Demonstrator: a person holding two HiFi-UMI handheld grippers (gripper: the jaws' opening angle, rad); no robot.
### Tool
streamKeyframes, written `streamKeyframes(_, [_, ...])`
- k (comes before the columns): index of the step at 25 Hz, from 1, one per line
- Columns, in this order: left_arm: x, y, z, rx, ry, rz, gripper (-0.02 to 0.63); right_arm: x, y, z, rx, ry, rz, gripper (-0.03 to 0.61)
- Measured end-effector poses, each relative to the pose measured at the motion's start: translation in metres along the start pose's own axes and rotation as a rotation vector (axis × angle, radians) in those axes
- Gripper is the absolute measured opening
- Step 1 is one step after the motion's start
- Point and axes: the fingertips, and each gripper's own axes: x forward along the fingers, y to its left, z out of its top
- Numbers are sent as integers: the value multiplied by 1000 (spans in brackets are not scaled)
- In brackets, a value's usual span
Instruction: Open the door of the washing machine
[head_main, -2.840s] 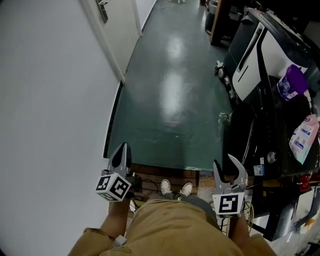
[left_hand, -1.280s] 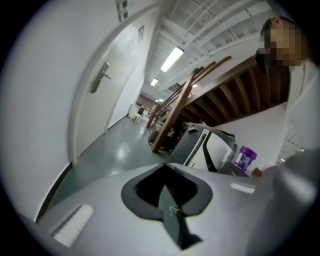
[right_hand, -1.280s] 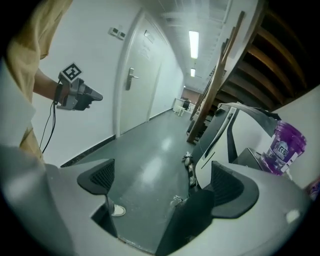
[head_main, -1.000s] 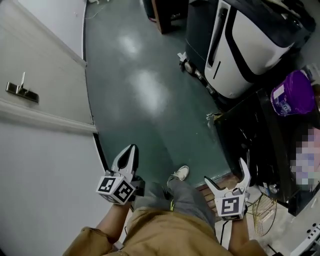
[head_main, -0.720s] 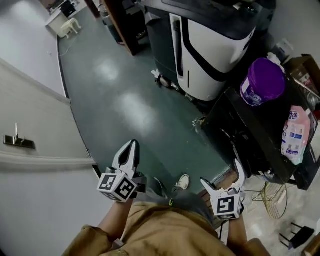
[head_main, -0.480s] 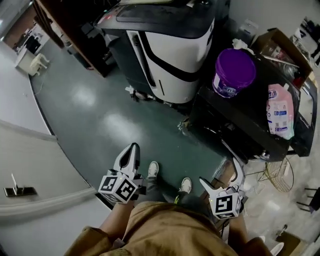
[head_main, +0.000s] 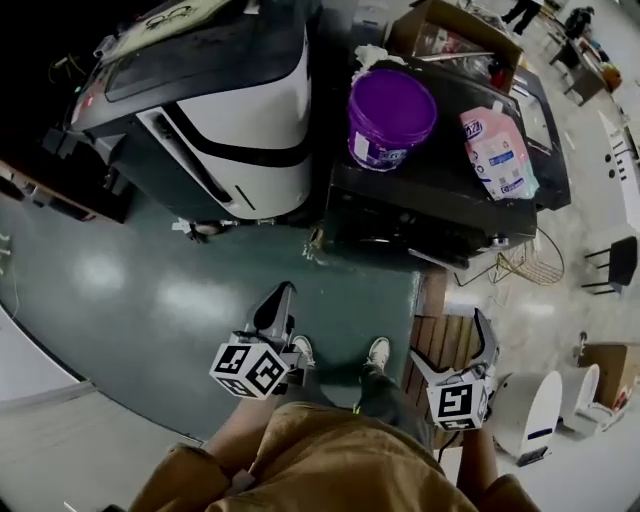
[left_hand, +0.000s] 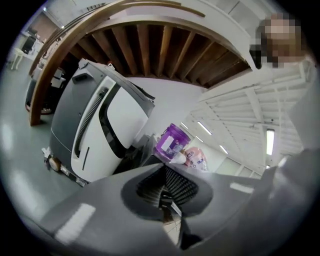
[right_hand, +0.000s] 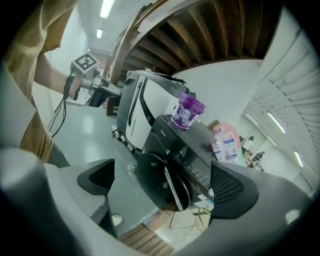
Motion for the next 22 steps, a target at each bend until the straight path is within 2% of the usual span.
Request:
streamKeyframes(3, [19,-2,-4,-7,19,-37,60,-9,-4,-13,41,38,-51,572])
streamKeyframes(7, [36,-16,-8,8,17,-54,60,-9,-19,-34,48,62,-64,572])
streamKeyframes(16, [55,-52,-10,48,1,-15,60,19,-67,-88,34,89,-31,572])
streamKeyframes(22, [59,-61,-17,72,11,30,60,44,-92,-132,81,122,-5,571])
